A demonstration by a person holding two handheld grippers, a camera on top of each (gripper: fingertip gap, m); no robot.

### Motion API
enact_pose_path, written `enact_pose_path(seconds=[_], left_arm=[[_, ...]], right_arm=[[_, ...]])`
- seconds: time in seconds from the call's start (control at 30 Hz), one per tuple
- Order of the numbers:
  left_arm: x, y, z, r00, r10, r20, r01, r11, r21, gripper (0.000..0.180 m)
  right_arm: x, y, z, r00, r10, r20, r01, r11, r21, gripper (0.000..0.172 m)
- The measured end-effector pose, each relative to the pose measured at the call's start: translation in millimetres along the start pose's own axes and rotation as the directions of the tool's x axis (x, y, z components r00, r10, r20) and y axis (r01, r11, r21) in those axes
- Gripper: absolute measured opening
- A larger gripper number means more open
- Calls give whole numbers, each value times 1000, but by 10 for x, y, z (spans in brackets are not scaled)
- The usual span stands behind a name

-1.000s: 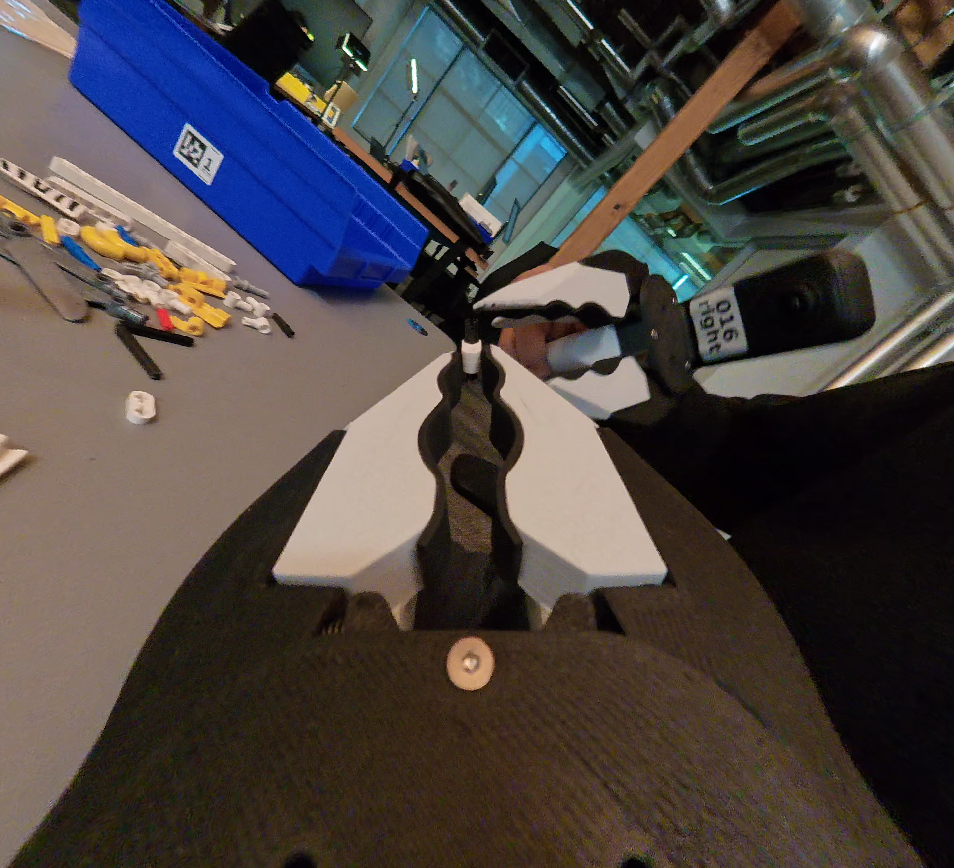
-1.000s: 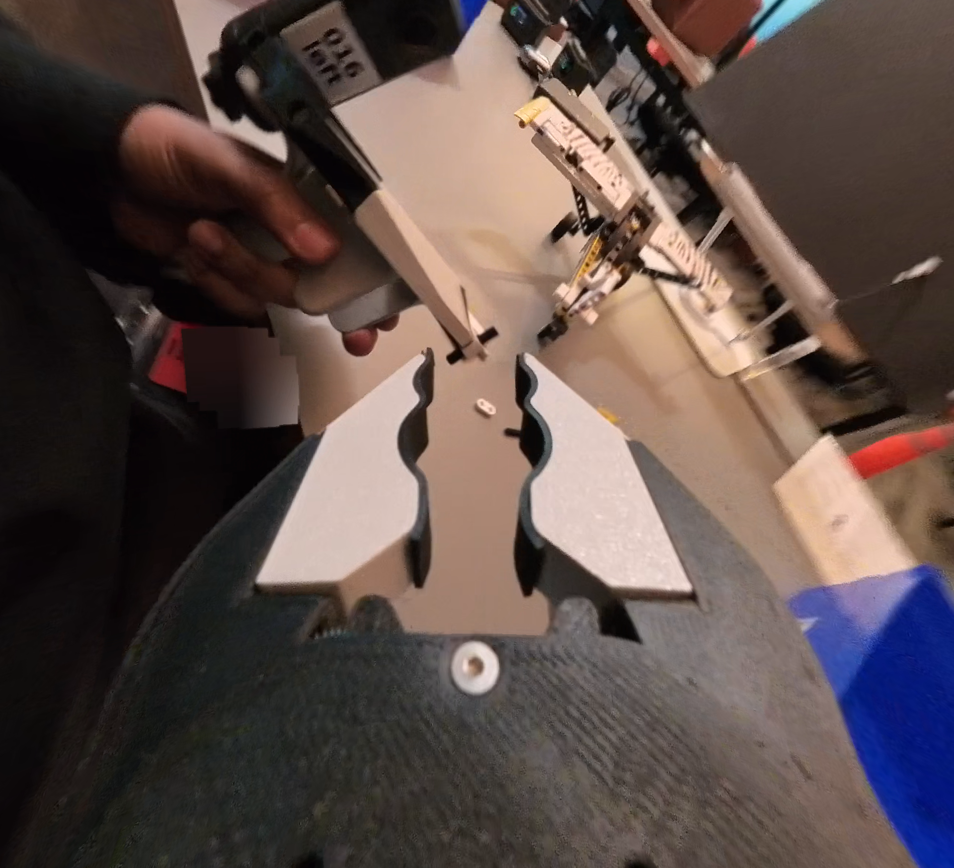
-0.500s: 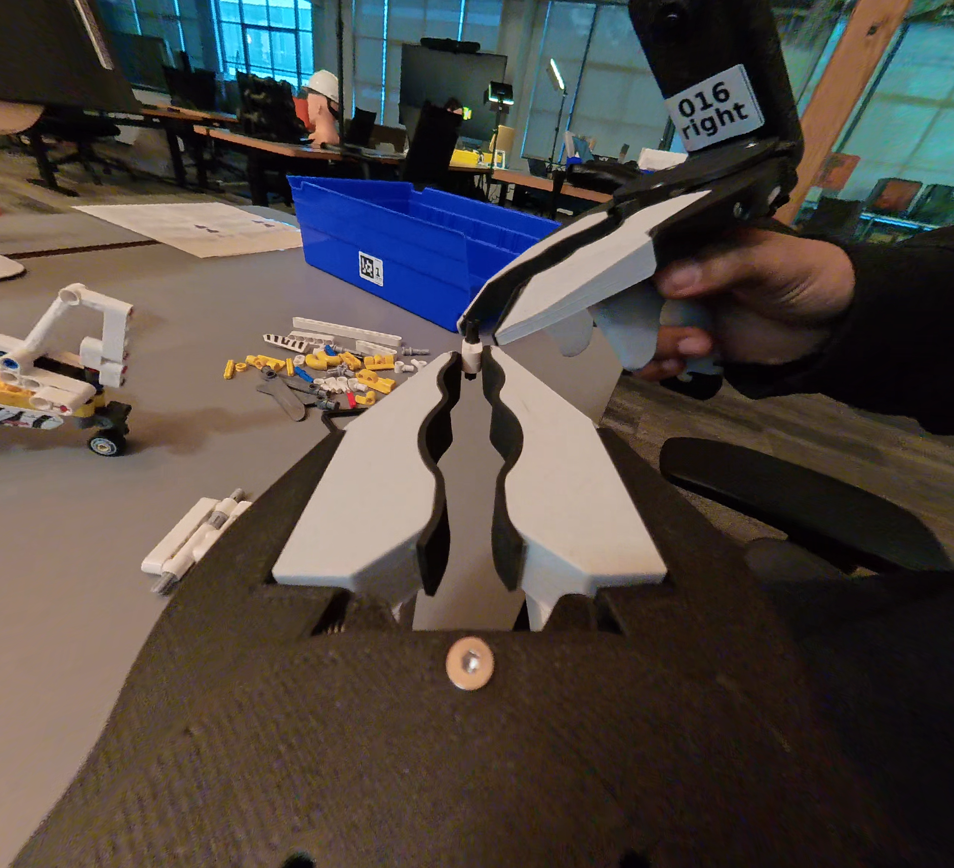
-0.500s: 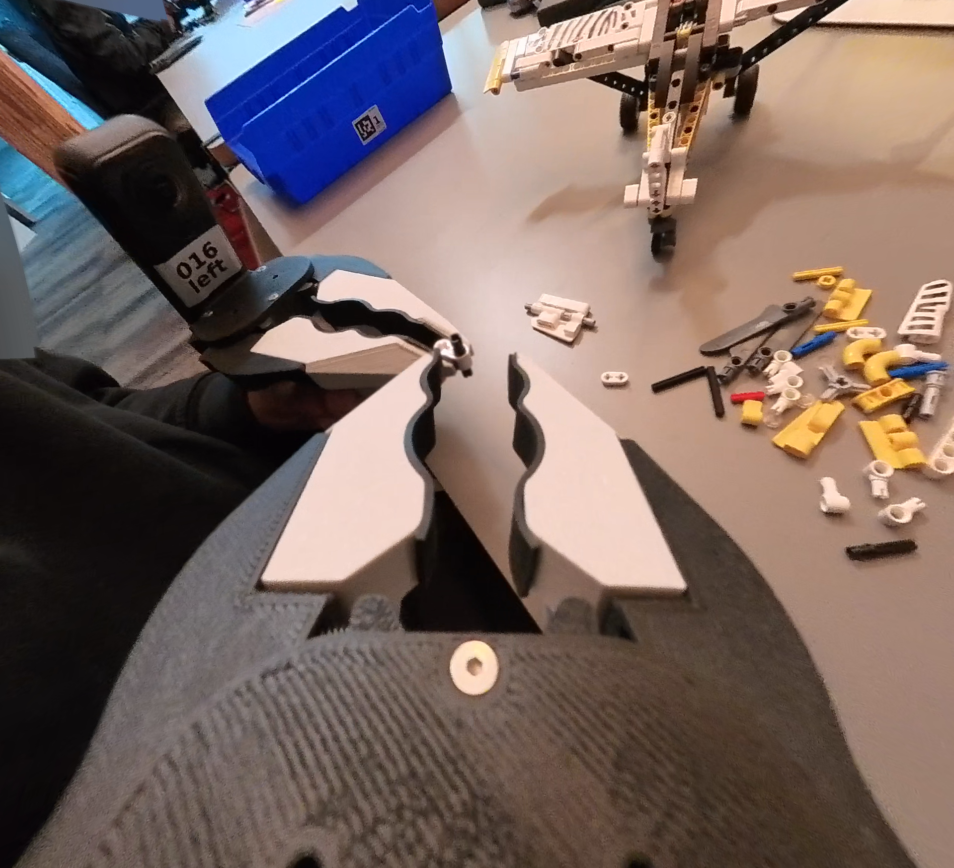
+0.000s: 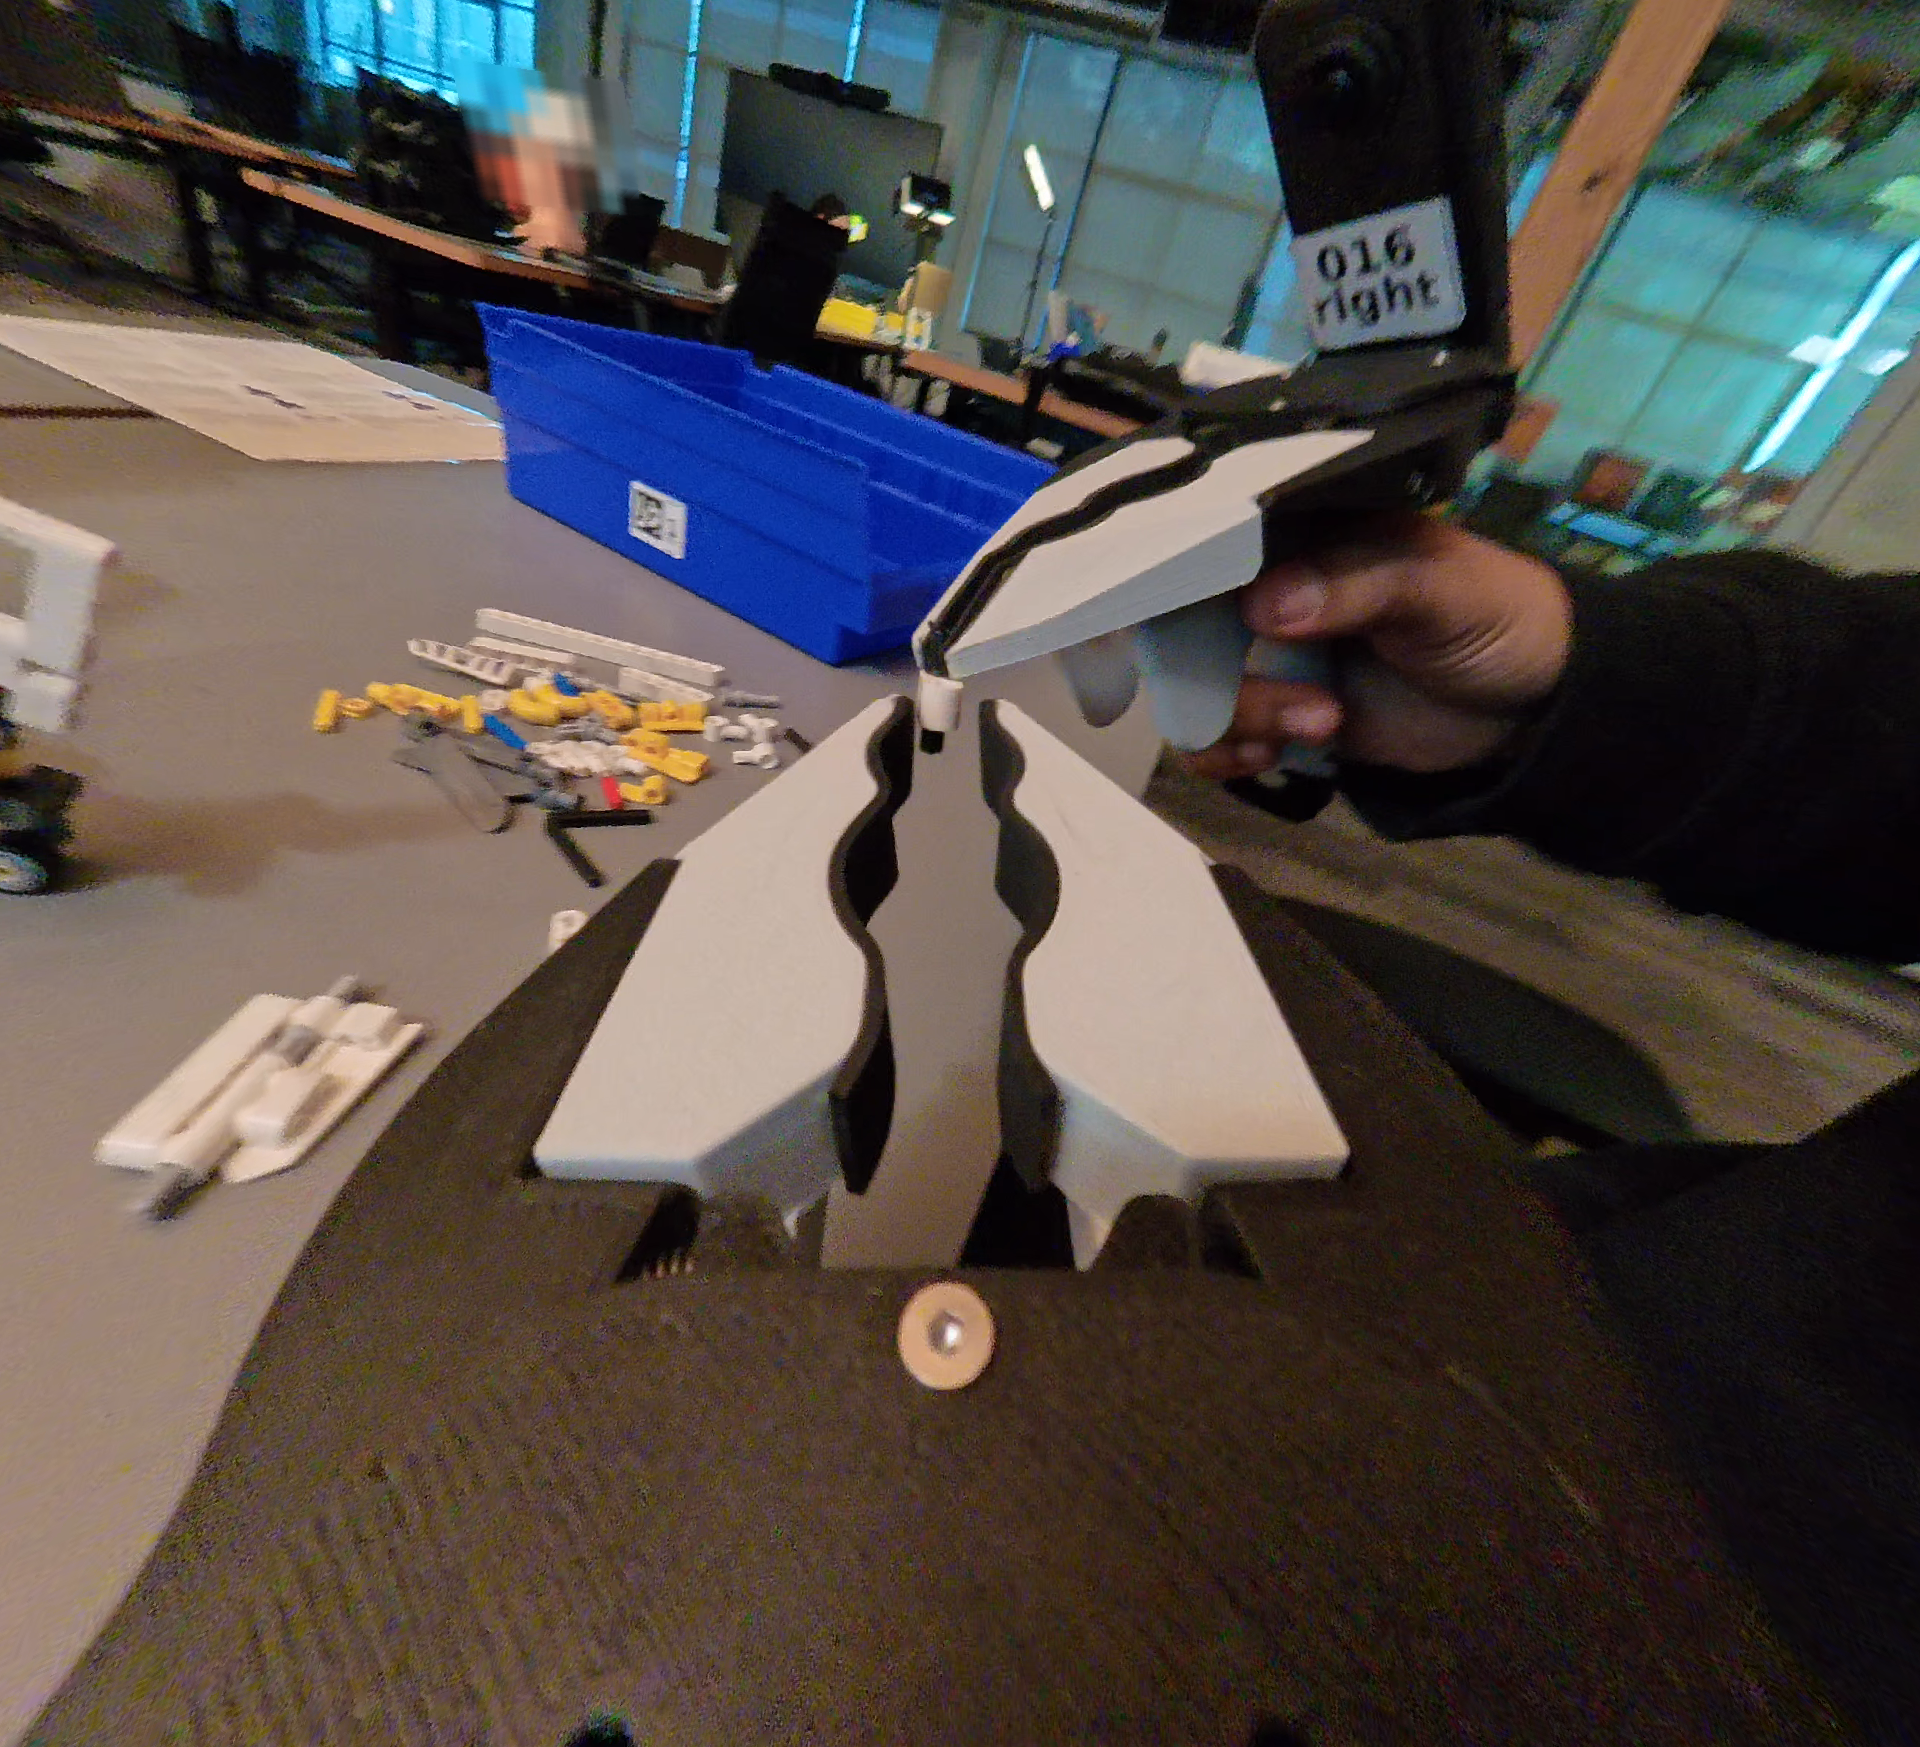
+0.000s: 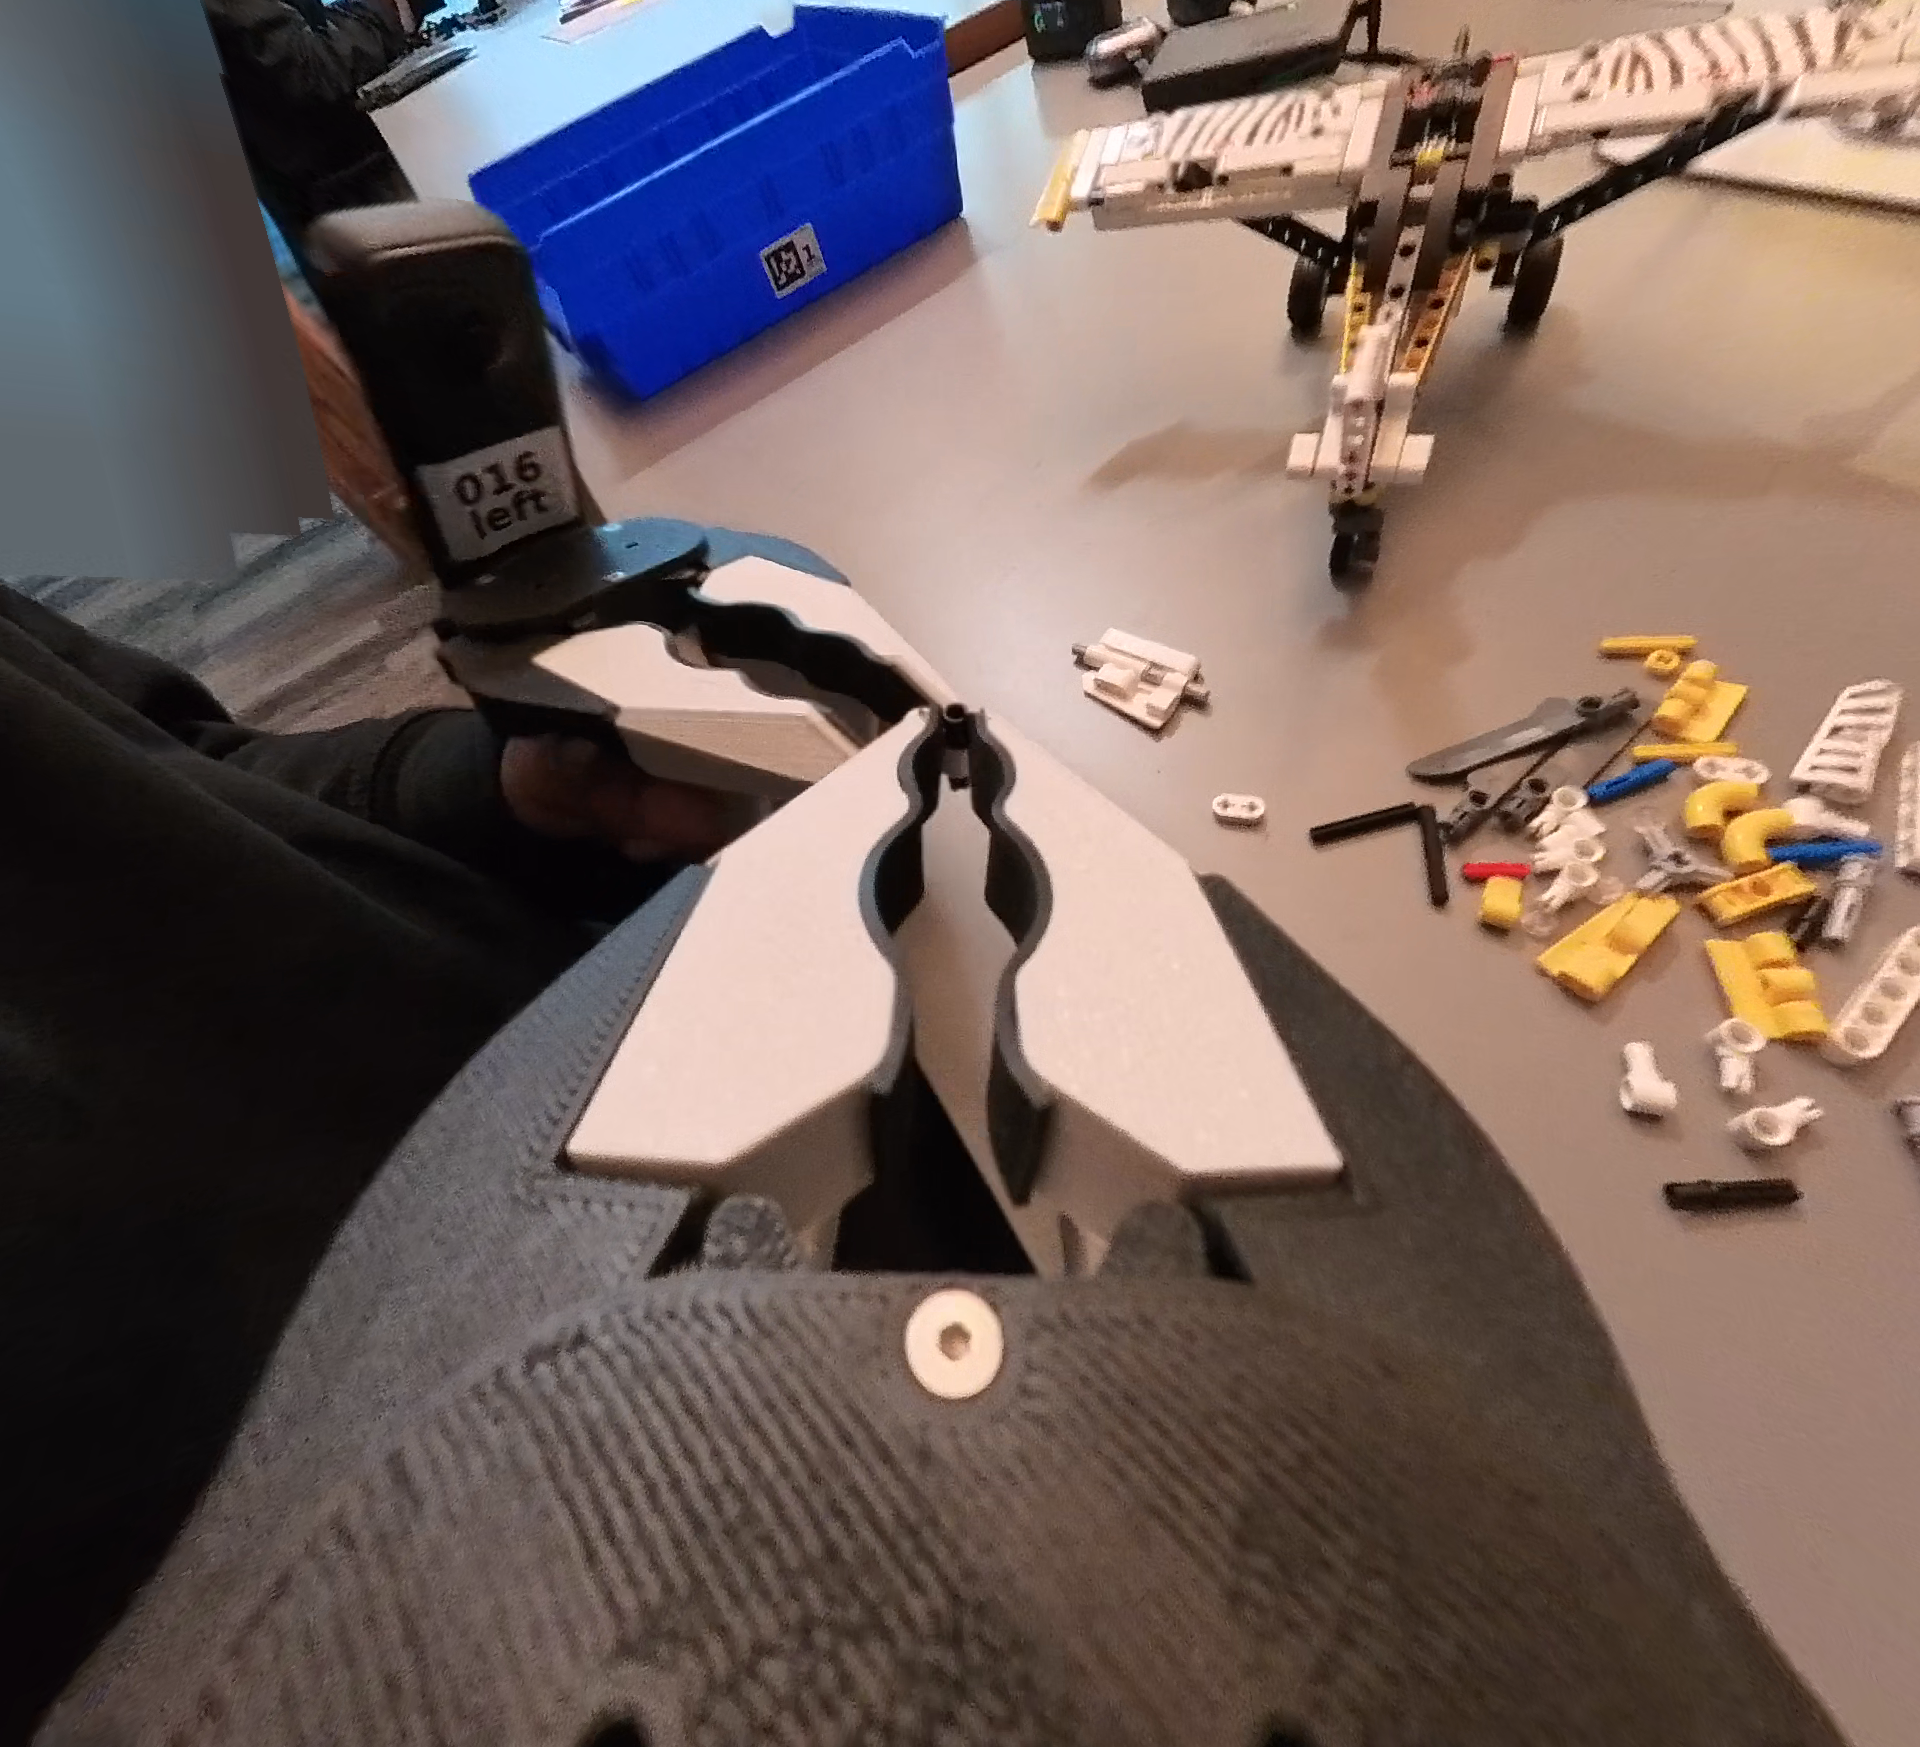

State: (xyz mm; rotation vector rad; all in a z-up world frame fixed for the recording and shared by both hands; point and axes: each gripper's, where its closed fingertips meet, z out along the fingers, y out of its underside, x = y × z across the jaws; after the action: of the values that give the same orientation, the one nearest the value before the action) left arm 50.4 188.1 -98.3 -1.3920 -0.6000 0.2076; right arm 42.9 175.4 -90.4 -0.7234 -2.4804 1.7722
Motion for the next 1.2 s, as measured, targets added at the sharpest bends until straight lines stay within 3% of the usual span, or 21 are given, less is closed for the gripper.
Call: enact_pose_path(seconds=[0.07, 0.13, 0.17, 0.23, 0.3, 0.4, 0.57, 0.77, 0.87, 0.97, 1.0, 1.1, 1.2], left_arm=[[36, -54, -17, 986, -144, -82, 148, 988, 34, 23], [49, -127, -54, 905, -370, -208, 387, 921, 45, 29], [88, -157, -87, 814, -493, -308, 520, 854, 10, 28], [146, -210, -153, 559, -682, -471, 726, 678, -121, 26], [218, -257, -223, 395, -729, -559, 785, 584, -206, 28], [353, -380, -313, 233, -724, -649, 805, 518, -290, 26], [359, -496, -365, 137, -696, -705, 837, 462, -294, 11], [311, -507, -382, 193, -686, -702, 832, 494, -254, 7], [239, -524, -361, 272, -670, -691, 835, 521, -176, 4], [169, -485, -328, 392, -652, -649, 809, 580, -95, 5], [147, -488, -328, 416, -645, -641, 804, 590, -73, 5], [94, -483, -310, 464, -641, -612, 798, 602, -26, 5], [106, -419, -257, 445, -671, -593, 807, 588, -59, 5]], right_arm=[[-20, -68, -25, 997, -76, -9, 76, 997, 33, 2], [-87, -158, -59, 980, -199, -13, 200, 977, 79, 2], [-141, -193, -72, 961, -277, -13, 276, 956, 98, 2], [-284, -212, -83, 898, -440, 0, 437, 892, 112, 3], [-409, -242, -79, 801, -598, -21, 595, 792, 136, 2], [-562, -249, -80, 641, -766, -44, 761, 627, 165, 2], [-624, -304, -82, 627, -778, -38, 768, 609, 199, 2], [-580, -300, -68, 671, -740, -38, 731, 652, 204, 2], [-479, -309, -48, 775, -630, -37, 624, 757, 194, 6], [-366, -295, 1, 942, -334, 35, 323, 930, 175, 49], [-354, -262, 23, 970, -229, 78, 216, 965, 149, 54], [-354, -217, 53, 987, -26, 159, 10, 995, 99, 39], [-300, -209, 74, 991, -30, 131, 16, 995, 101, 25]])
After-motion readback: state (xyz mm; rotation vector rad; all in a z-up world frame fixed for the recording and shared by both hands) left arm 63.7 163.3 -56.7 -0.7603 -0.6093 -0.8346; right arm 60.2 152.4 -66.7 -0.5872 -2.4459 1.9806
